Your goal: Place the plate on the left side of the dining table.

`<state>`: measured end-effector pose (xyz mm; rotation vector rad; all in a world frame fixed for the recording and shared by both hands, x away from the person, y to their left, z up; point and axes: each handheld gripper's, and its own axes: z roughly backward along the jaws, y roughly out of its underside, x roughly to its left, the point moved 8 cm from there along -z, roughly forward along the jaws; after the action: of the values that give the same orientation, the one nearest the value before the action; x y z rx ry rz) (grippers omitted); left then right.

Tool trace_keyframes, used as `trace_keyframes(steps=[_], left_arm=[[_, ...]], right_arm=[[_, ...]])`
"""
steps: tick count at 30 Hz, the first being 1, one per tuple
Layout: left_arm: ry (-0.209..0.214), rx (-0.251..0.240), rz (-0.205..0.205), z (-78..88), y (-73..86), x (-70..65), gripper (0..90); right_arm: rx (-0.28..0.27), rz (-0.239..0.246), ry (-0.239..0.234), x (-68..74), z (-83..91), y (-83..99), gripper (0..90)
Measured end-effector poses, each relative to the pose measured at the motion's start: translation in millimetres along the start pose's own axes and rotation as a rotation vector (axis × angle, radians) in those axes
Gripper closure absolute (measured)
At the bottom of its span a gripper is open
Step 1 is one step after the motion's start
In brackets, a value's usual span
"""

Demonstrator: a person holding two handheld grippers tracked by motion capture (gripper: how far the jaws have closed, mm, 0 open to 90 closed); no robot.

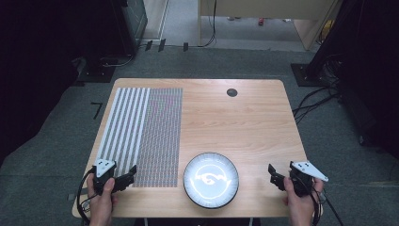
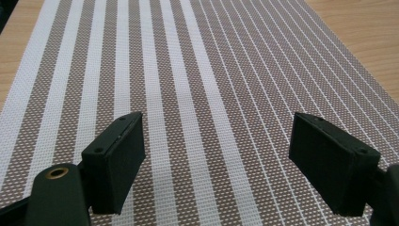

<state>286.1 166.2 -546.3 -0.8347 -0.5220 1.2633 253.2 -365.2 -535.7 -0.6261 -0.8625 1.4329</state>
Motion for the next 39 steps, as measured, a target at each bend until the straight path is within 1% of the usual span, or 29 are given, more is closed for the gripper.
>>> trace_keyframes(steps=[9, 12, 16, 24, 33, 39], left_arm=[[0.017, 0.001, -0.021, -1.6, 0.2, -10.4, 18.9], [0.021, 0.002, -0.024, -2.1, 0.4, -12.7, 18.9], [0.026, 0.001, -0.024, -2.2, 0.3, -14.4, 18.9], [0.047, 0.000, -0.038, -3.0, 0.0, -25.6, 18.9], [0.061, -0.001, -0.041, -3.5, 0.1, -31.9, 18.9], [0.077, -0.001, -0.051, -4.1, 0.3, -39.7, 18.9]], right_arm=[[-0.001, 0.005, -0.015, 7.7, 0.2, -0.2, 15.1], [-0.005, 0.013, -0.018, 9.2, 0.4, -0.6, 15.2], [-0.004, 0.011, -0.023, 11.6, 0.7, -0.5, 15.2], [-0.009, 0.021, -0.036, 18.7, 1.2, -1.1, 15.3], [-0.008, 0.025, -0.051, 26.1, 1.7, -0.8, 15.4], [-0.009, 0.032, -0.063, 32.1, 1.3, -0.4, 15.4]])
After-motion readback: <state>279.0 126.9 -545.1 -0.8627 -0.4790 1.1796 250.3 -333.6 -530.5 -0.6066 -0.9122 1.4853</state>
